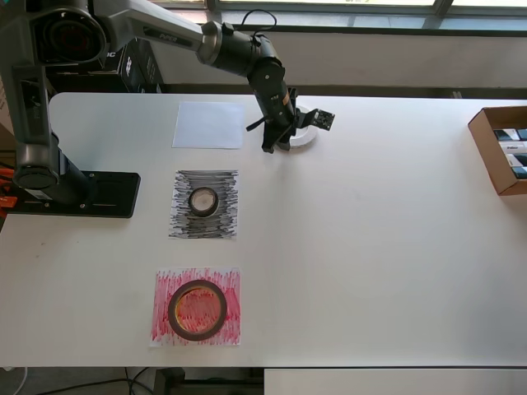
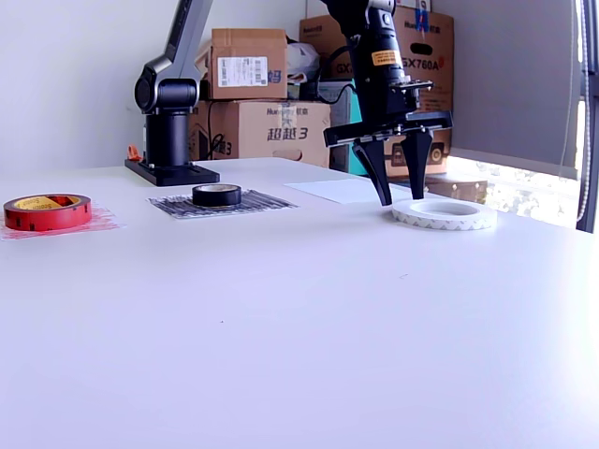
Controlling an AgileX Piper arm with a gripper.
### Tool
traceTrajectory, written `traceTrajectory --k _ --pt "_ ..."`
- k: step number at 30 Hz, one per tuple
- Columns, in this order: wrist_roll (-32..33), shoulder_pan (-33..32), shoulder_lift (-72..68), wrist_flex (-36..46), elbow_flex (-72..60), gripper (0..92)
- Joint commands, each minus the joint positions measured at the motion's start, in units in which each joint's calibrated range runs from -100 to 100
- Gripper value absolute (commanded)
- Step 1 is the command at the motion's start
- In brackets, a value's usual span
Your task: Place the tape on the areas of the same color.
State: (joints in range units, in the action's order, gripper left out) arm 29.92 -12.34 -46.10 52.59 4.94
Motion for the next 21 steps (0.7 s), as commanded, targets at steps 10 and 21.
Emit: traceTrajectory --k 10,21 --pt "-3.8 -0.9 -0.1 0.3 -0.4 45.7" --pt "-3.8 -0.1 -2.5 0.3 -1.0 45.7"
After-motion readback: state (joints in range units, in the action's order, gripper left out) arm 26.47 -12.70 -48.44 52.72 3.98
